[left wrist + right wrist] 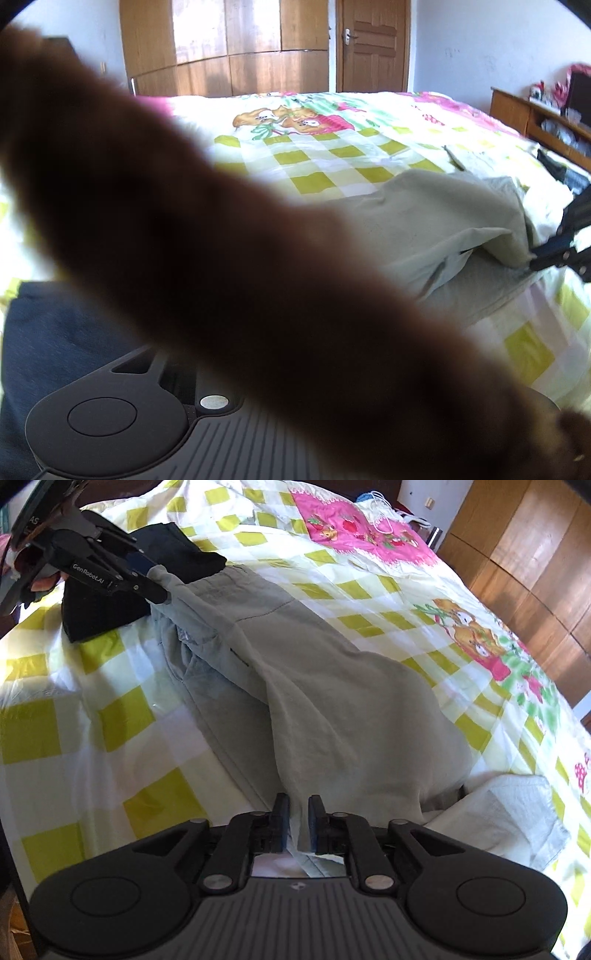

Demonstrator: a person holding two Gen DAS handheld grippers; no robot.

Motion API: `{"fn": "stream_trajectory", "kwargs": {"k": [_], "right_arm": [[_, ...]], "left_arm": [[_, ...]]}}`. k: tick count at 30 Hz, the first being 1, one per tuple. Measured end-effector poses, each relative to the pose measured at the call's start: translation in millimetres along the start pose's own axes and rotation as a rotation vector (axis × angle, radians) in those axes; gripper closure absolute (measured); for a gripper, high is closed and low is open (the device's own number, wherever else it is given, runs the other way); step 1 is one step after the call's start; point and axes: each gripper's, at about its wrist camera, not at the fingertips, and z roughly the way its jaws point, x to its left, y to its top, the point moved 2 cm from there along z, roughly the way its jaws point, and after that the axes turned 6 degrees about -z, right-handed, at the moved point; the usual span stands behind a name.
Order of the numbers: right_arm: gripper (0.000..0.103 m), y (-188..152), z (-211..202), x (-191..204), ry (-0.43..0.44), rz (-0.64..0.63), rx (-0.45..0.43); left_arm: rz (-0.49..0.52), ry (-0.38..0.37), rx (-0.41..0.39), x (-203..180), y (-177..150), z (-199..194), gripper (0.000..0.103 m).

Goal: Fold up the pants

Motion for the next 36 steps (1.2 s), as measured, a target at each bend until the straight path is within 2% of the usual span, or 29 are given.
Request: {"fn": "stream_trajectory", "kwargs": {"k": [1,3,6,7,8,11,13,15,17,19,21,23,24,27,30,32,36], "right_arm": [[0.065,3,-4,2,-0.005,-0.021,-0.02],[0.048,13,-8,12,-0.005,-0.093,-0.072],[0.045,29,6,29,0.003,-0.189,-0.119],[0.046,34,14,33,-0.005,-0.217,-0.121],[0.047,39,24,38,-0.027,-0.24,-0.123],[0.087,53,41,28,-0.056,-0.182,-0.087],[0.087,61,37,5,-0.05,-0.102,-0.095],[0.087,76,21,-22,-0.112,-0.055,-0.123],[0.087,97,-4,-50,-0.167,-0.001,-0.182],[0.087,114,-31,-64,-0.242,-0.002,-0.253],[0.087,122,-45,-58,-0.308,-0.054,-0.299],[0.086,116,-38,-41,-0.297,-0.066,-0.291],[0.086,108,-22,-27,-0.241,-0.054,-0.259],[0.087,71,33,25,-0.124,-0.105,-0.133],[0.086,45,63,62,-0.083,-0.153,-0.062],[0.086,42,61,65,-0.091,-0.15,-0.076],[0.083,44,55,55,-0.062,-0.109,-0.08]], "left_arm": [[0.021,0.006,-0.001,-2,-1,-2,0.058],[0.109,0.031,-0.006,-12,-4,-6,0.056],[0.237,0.051,-0.017,-28,-9,-4,0.053],[0.274,0.074,-0.014,-32,-9,0,0.053],[0.293,0.081,-0.014,-34,-7,3,0.059],[0.286,0.074,-0.031,-31,4,2,0.073],[0.291,0.061,-0.045,-26,19,4,0.075],[0.309,0.056,-0.075,-22,43,7,0.077],[0.33,0.067,-0.144,-21,72,6,0.078],[0.339,0.077,-0.231,-22,98,-2,0.079],[0.35,0.087,-0.298,-22,110,-11,0.08],[0.339,0.077,-0.307,-19,104,-14,0.08],[0.328,0.07,-0.279,-16,92,-11,0.08],[0.302,0.07,-0.136,-8,39,7,0.078],[0.318,0.086,-0.015,-10,-12,18,0.077],[0.297,0.099,0.003,-8,-27,17,0.074],[0.222,0.1,-0.028,-2,-24,3,0.073]]}}
